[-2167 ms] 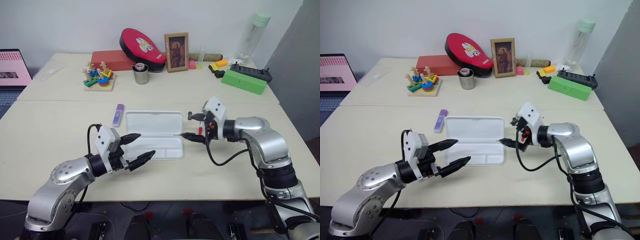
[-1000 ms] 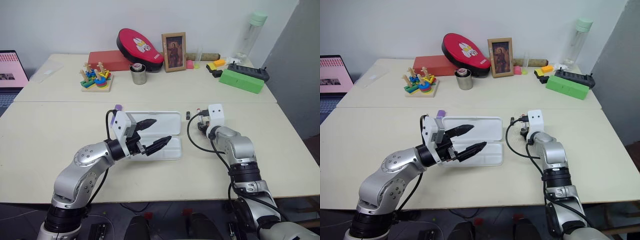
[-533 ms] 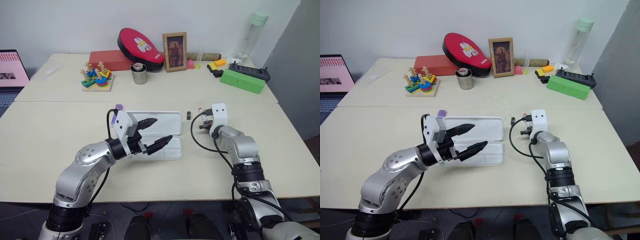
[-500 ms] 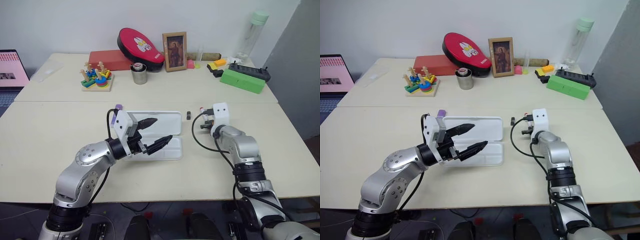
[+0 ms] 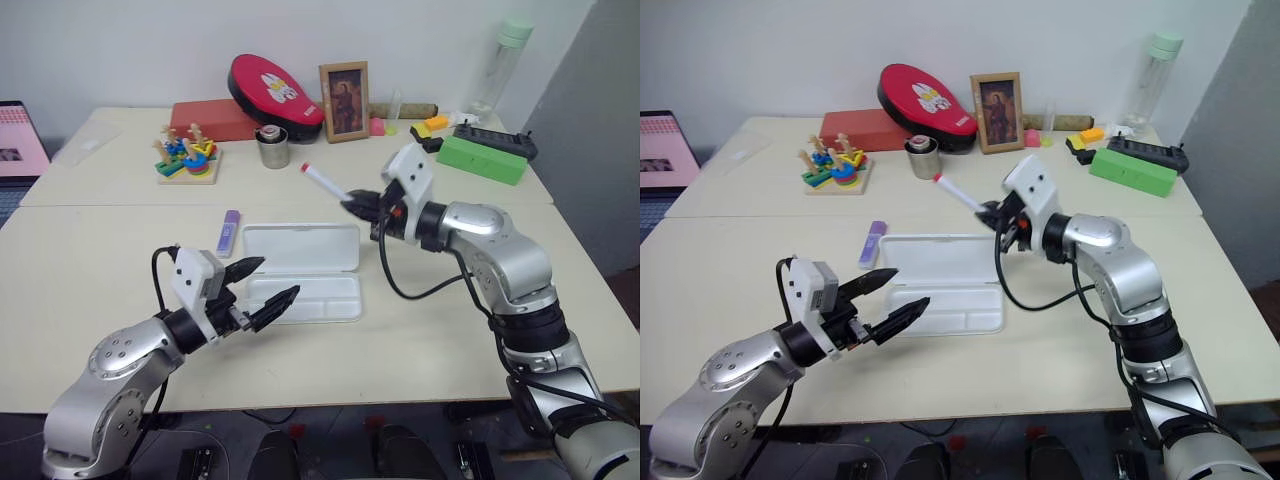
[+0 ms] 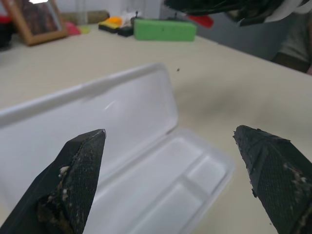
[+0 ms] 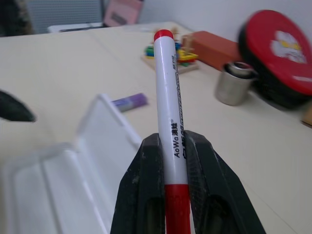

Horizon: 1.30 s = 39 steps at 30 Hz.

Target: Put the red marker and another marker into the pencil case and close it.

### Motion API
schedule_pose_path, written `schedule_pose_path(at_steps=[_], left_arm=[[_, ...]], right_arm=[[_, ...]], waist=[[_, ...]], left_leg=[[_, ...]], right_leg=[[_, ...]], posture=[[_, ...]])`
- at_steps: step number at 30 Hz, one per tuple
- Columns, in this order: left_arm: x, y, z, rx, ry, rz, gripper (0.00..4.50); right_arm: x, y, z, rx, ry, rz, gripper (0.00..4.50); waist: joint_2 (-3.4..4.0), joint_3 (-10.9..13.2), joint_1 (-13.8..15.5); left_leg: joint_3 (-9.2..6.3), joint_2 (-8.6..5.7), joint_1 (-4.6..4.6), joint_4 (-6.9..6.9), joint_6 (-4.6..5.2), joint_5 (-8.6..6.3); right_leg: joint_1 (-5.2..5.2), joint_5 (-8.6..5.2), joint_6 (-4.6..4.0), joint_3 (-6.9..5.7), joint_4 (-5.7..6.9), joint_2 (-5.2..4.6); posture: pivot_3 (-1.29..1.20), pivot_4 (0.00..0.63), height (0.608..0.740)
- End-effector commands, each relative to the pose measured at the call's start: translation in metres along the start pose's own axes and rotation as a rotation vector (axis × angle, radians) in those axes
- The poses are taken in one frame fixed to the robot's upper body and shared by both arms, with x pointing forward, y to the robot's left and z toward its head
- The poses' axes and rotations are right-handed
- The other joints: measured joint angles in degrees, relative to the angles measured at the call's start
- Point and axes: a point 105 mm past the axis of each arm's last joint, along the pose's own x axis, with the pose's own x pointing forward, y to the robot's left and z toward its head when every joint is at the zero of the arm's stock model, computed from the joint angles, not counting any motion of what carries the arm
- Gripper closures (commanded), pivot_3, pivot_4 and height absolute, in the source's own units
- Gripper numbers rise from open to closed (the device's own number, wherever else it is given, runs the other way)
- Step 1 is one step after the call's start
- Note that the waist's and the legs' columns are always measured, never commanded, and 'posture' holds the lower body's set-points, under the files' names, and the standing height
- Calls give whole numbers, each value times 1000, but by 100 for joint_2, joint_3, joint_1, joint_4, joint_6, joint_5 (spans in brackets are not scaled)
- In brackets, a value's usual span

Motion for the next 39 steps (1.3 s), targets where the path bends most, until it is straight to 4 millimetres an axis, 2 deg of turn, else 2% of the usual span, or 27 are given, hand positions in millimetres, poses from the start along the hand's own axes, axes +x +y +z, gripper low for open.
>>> schedule_pose_path(at_steps=[1, 4, 7, 13, 16, 25, 27, 34, 36, 39], left_arm=[[-25, 2, 1, 18, 6, 76, 0], [-40, 2, -9, -5, 42, 115, 0], [-45, 2, -16, -4, 67, 137, 0], [-42, -1, -10, -5, 34, 147, 0], [-41, -2, -10, -4, 30, 148, 0], [-34, -2, -4, 5, 15, 142, 0], [-33, -2, -3, 5, 13, 140, 0], [-29, 2, -6, -10, 22, 144, 0], [-28, 14, 0, -11, -2, 198, 0], [-27, 30, 8, -5, -31, 272, 0]], right_arm=[[16, 36, 1, -86, 20, 173, 4237], [30, 52, -21, -145, 96, 252, 4237], [41, 55, -41, -197, 159, 291, 4237], [63, 49, -59, -224, 193, 315, 4237], [71, 44, -64, -236, 203, 316, 4237], [75, 38, -74, -262, 222, 354, 4237], [74, 37, -72, -260, 211, 356, 3533], [71, 35, -58, -246, 163, 353, 2057], [69, 36, -45, -239, 120, 358, 1737], [63, 40, -24, -201, 44, 377, 957]], waist=[[-8, -5, 4], [-6, -2, 13], [-5, -1, 19], [-10, 2, 25], [-11, 1, 10], [-9, 3, 18], [-8, 3, 10], [-8, 3, -1], [-8, 3, 8], [-7, 3, 22]], left_leg=[[0, 2, 1, -1, 0, 0], [0, 3, 2, 1, -1, 1], [3, 3, 10, 8, -2, 2], [4, 3, 8, 18, -6, 4], [4, 4, 9, 10, -6, 3], [4, 3, 1, 0, -7, 2], [4, 3, 1, 0, -7, 2], [3, 3, 2, 2, -7, 2], [3, 3, 3, 2, -7, 2], [2, 4, 2, 2, -7, 2]], right_leg=[[-3, 0, 0, 0, -2, 1], [-18, -6, -2, -2, -1, 1], [-22, -28, -21, 1, -4, 0], [-21, -17, -26, 1, 0, 1], [-20, -1, 1, 0, 1, 2], [-12, -1, -3, -1, 2, 2], [-12, -1, -3, -1, 3, 2], [-12, -1, -2, -1, 6, 2], [-11, -1, -2, -1, 6, 2], [-11, -1, -1, -3, 10, 3]], posture=[[0, 150, 740], [0, 150, 740], [0, 150, 740], [0, 150, 740], [0, 150, 740], [0, 150, 740], [0, 150, 740], [0, 150, 740], [0, 150, 740], [0, 150, 740]])
